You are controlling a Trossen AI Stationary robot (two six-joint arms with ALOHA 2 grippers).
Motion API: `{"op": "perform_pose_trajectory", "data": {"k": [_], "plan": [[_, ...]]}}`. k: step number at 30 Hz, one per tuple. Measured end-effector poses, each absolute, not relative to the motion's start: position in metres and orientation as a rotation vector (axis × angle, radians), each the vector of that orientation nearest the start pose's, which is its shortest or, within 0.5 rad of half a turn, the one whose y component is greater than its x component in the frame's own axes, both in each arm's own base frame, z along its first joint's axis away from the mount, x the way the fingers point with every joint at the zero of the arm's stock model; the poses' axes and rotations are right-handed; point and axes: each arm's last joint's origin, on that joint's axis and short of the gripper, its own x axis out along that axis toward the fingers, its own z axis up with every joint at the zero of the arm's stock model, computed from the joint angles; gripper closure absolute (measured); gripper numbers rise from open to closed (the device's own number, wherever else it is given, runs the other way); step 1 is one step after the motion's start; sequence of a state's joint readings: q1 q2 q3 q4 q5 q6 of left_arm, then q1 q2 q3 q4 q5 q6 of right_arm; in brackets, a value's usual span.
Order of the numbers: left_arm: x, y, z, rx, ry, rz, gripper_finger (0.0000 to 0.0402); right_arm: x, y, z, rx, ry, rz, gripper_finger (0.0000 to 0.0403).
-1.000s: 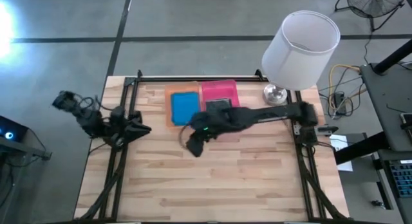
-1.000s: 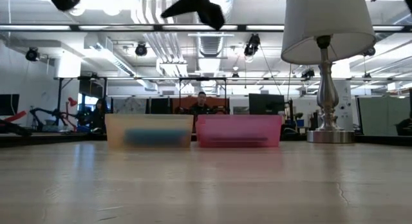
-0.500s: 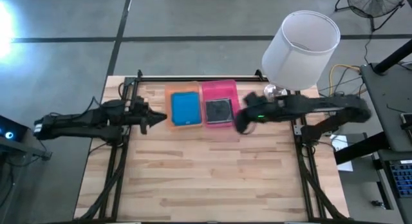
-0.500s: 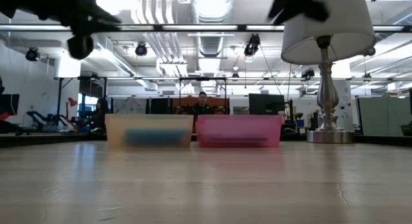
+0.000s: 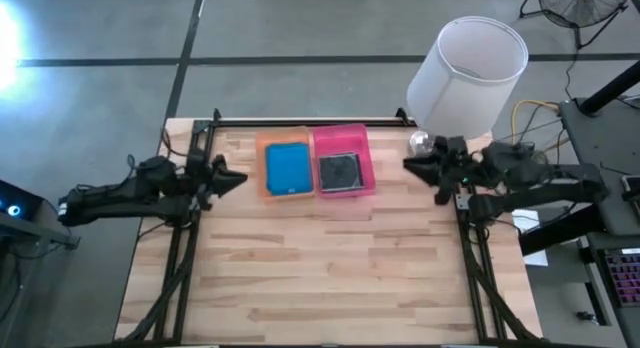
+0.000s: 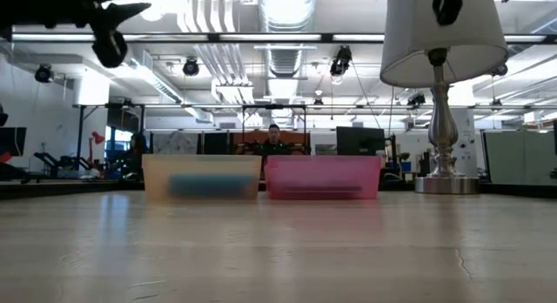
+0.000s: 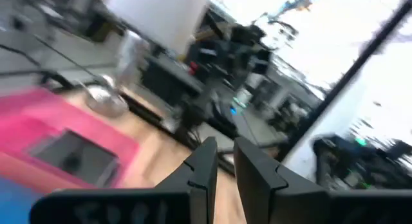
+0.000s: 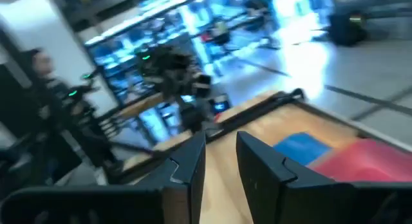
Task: Pick & place jewel cases by type
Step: Return to Home Position
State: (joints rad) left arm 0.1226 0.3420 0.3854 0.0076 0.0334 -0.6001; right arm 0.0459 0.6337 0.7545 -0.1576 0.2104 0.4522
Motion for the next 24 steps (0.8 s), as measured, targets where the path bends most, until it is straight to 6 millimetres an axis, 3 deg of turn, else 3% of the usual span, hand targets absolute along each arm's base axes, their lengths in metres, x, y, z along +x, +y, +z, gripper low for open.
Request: {"op": "perform_pose_trajectory", "data": {"k": [2,5,10,13,20,24], "plan": [[0.111,0.011,0.254,-0.583,-0.106,0.007,0.0367,0.135,0.000,0.320,0.434,-0.028,-0.107,0.0322],[0.111,0.010,0.235,-0.571,-0.147,-0.044,0.0367,0.124,0.000,0.301,0.399,-0.161,-0.024,0.0326],[0.110,0.010,0.208,-0.592,-0.186,-0.077,0.0367,0.111,0.000,0.257,0.399,-0.207,0.011,0.0330],[0.108,0.009,0.200,-0.583,-0.209,-0.088,0.0367,0.101,0.000,0.245,0.386,-0.318,0.028,0.0329],[0.106,0.009,0.185,-0.579,-0.159,-0.069,0.0367,0.090,-0.001,0.211,0.351,-0.390,0.032,0.0323],[0.106,0.009,0.182,-0.571,-0.134,-0.056,0.0367,0.092,-0.001,0.199,0.350,-0.348,0.021,0.0327]]}}
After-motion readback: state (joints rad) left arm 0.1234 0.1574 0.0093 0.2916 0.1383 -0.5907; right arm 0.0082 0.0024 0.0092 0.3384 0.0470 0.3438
